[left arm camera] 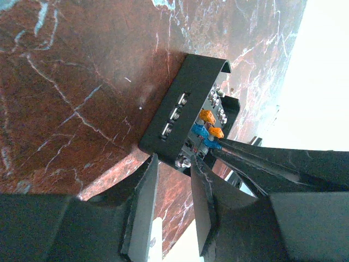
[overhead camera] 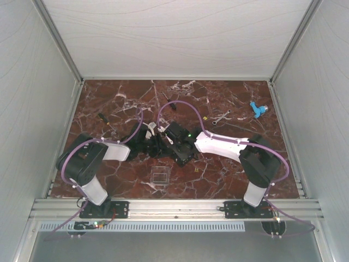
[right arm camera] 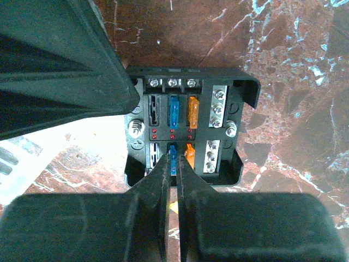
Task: Snap on the fuse box
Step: Install the fuse at the fuse box base.
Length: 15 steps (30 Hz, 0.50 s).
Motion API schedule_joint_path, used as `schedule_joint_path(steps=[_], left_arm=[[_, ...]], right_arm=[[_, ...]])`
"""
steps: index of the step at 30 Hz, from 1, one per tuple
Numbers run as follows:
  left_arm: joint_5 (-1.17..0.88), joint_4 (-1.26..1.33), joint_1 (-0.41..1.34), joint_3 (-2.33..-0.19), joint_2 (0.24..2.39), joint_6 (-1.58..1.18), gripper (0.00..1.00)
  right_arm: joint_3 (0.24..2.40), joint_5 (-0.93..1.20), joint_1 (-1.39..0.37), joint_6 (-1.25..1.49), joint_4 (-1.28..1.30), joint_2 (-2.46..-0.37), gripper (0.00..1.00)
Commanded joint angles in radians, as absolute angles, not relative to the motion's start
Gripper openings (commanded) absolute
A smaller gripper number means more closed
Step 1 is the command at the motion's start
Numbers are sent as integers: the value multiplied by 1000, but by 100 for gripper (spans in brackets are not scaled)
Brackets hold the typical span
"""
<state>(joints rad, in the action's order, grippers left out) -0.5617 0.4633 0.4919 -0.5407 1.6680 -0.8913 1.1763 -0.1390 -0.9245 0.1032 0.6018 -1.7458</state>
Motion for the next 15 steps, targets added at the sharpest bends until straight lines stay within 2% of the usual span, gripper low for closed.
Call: schedule_joint_path(steps=[1,15], left_arm=[[-571,514,494,-549,1658,-896,31],[-571,526,492,-543,1680,-902,31]], right_arm=[[1155,-125,-928,118,636,-1799,0],[1167,-71,-929,111,608,-1889,0]])
